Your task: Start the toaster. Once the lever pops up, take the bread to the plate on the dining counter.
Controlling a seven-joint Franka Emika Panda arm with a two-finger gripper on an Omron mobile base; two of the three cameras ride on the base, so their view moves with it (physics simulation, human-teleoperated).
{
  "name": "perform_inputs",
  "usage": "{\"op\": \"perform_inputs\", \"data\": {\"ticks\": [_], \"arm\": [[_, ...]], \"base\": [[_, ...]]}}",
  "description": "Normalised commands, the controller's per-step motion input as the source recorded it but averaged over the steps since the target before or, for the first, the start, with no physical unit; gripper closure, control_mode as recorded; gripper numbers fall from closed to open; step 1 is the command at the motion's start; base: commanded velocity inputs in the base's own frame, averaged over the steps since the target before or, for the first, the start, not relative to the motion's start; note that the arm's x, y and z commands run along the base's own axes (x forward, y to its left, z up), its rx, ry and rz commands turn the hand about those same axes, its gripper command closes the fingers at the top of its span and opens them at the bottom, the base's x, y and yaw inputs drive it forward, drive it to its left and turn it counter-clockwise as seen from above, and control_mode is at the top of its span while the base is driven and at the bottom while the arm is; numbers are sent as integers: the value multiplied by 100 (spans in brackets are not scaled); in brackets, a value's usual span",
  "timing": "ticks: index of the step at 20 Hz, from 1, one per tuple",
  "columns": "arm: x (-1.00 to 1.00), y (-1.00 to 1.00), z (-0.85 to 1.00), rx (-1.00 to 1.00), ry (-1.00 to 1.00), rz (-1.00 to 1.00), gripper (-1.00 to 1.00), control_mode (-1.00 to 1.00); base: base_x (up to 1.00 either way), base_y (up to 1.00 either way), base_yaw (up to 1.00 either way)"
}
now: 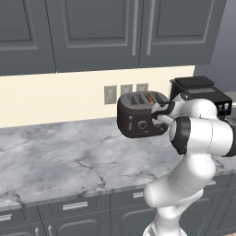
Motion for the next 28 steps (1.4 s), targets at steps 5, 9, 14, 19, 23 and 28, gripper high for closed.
{"op": "perform_inputs", "data": {"ticks": [5,9,14,19,23,28], "arm": [[0,0,-20,0,0,1,-100,-100],[0,0,-19,0,0,2,-100,-100],[0,0,-17,0,0,5,-100,-100],[0,0,-23,0,0,2,-100,-100],[-13,0,-21,0,0,2,-100,-100],[-24,0,-5,3,0,1,-100,-100]], "base": [[0,0,0],[0,0,0],[0,0,0],[0,0,0],[0,0,0],[0,0,0]]}}
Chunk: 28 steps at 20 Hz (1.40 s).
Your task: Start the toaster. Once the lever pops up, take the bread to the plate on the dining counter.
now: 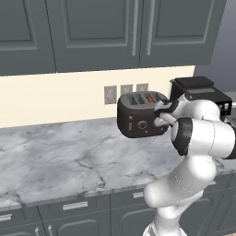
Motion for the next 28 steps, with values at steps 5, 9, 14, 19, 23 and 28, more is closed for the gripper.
{"op": "perform_inputs", "data": {"ticks": [5,9,14,19,23,28], "arm": [[-5,0,0,3,0,0,-100,-100],[2,0,0,1,0,0,-100,-100],[6,0,0,0,0,0,-100,-100],[5,0,-9,0,0,0,-100,-100],[1,1,-24,0,2,0,-100,-100],[6,2,-18,0,2,0,-100,-100]], "base": [[0,0,0],[0,0,0],[0,0,0],[0,0,0],[0,0,0],[0,0,0]]}}
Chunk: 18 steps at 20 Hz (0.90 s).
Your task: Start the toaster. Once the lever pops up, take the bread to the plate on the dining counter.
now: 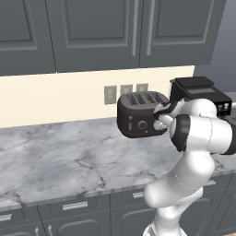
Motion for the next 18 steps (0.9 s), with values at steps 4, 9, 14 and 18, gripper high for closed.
{"op": "perform_inputs", "data": {"ticks": [4,9,14,18], "arm": [[-1,0,-2,0,0,0,-100,-100],[-29,9,0,0,-2,0,-100,-100],[-21,16,4,0,-5,-1,-100,-100],[-1,12,20,0,-2,-3,-100,-100]], "base": [[0,0,0],[0,0,0],[0,0,0],[0,0,0]]}}
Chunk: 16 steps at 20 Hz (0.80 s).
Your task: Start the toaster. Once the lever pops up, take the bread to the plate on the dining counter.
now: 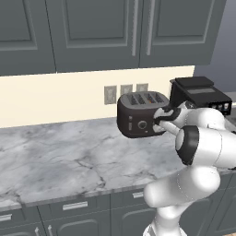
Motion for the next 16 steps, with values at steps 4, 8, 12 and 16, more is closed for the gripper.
{"op": "perform_inputs", "data": {"ticks": [4,8,12,16], "arm": [[-2,1,33,0,-5,-8,-100,-100],[-7,0,31,0,-5,-11,-100,-100],[-11,0,28,0,-7,-9,-100,-100],[-25,3,30,0,-18,-2,-100,-100]], "base": [[0,0,0],[0,0,0],[0,0,0],[0,0,0]]}}
